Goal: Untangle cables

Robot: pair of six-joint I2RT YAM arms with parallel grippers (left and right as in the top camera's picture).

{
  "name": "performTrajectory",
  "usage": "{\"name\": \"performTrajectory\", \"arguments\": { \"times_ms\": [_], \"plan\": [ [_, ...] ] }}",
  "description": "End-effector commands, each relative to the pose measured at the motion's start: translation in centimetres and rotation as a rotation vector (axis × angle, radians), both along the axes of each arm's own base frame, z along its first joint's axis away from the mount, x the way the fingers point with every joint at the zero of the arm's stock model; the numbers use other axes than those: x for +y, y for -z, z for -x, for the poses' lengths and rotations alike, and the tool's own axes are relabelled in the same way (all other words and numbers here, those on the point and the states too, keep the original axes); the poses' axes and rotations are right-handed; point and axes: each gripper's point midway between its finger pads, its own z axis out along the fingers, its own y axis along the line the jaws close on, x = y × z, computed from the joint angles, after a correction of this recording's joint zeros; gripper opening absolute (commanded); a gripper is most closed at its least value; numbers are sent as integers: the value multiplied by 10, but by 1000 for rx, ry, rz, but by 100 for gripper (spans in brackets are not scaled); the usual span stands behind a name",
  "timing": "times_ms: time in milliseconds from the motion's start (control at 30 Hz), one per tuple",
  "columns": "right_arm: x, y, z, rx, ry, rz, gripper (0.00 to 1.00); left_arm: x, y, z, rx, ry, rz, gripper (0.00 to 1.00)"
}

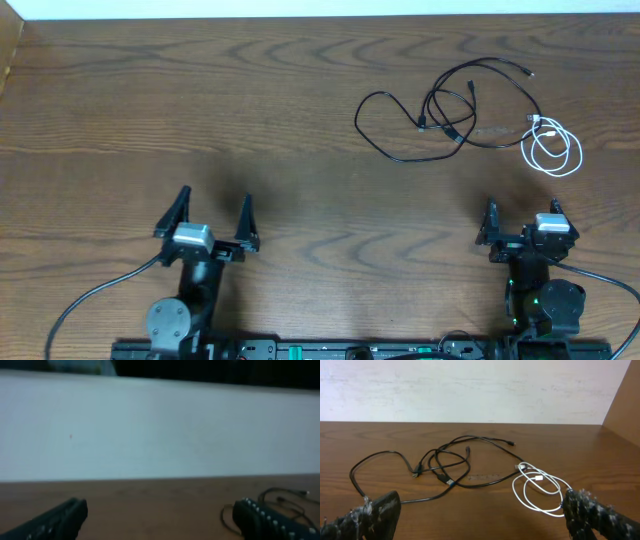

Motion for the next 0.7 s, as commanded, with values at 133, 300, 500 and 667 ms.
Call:
{"name": "performTrajectory", "arguments": {
  "times_ms": [133,300,500,667],
  "plan": [
    [0,0,0,-2,5,-13,99,-2,34,-5,100,10,1,98],
    [0,0,0,-2,5,-13,99,9,88,-4,316,-55,-21,98],
    [0,0,0,-2,5,-13,99,14,87,-5,315,-80,-21,98],
    [0,0,0,-2,5,-13,99,14,88,-5,318,-80,-21,98]
  ]
}}
